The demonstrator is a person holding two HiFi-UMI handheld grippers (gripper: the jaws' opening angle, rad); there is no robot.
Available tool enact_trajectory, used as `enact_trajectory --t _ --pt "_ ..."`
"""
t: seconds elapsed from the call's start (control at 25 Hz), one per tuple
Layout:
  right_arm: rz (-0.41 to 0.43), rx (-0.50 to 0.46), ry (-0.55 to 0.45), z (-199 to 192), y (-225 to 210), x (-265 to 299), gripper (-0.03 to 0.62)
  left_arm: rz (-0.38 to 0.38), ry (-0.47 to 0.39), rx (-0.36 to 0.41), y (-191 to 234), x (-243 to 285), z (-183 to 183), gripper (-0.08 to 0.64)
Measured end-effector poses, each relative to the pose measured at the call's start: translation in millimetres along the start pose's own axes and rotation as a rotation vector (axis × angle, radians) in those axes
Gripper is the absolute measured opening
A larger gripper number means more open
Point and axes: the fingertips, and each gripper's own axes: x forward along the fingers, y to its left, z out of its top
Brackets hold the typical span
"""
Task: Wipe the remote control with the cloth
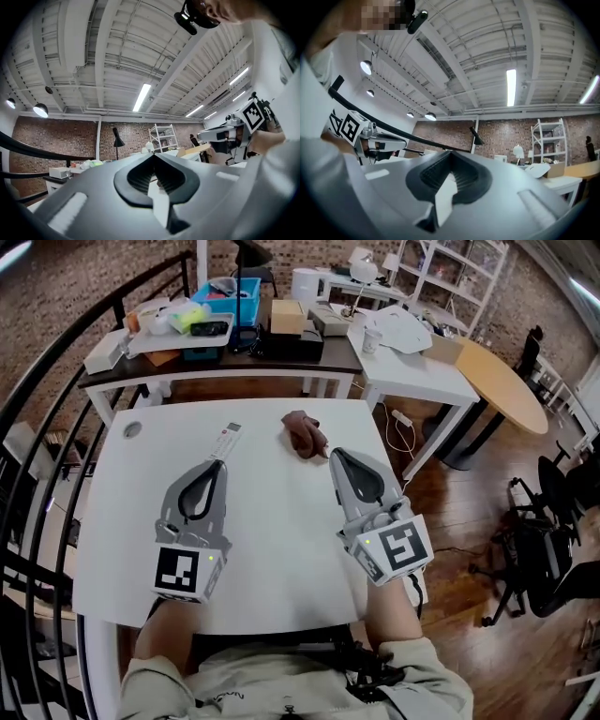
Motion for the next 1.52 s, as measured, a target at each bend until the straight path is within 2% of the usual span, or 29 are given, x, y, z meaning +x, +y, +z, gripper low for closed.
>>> enact_trajectory --t 0.12,0.24,0.4,0.56,0.72,0.92,1.2,1.52 --pt "0.044 0.016 0.007 -9 14 -10 0.005 -0.042 0.033 0.001 -15 -11 -5 0.003" --pt "0.117 0.007 0.023 -21 36 -10 0.005 -0.050 0.053 -0.105 -23 -13 -9 0.003" --pt "0.194 0.031 0.003 -22 68 1 0.005 -0.076 0.086 -0.174 -32 -17 -20 0.003" --pt "0.202 0.062 0.041 -34 70 0 0.005 -0.158 0.115 -0.170 -58 -20 -26 0.003" --pt "0.174 0.071 0.022 -30 60 -2 0.003 -0.241 0.164 -0.158 -72 -21 -38 0.003" --pt "0.176 0.042 0.026 -32 61 -1 0.003 -0.206 0.162 -0.182 -61 -20 -40 0.003" --pt "0.225 0.005 0.032 -36 74 -2 0.003 -0.186 0.124 -0.204 -58 -16 -40 0.004" --pt "0.240 -0.005 0.001 -34 77 -1 0.003 -0.177 0.126 -0.178 -59 -13 -45 0.003"
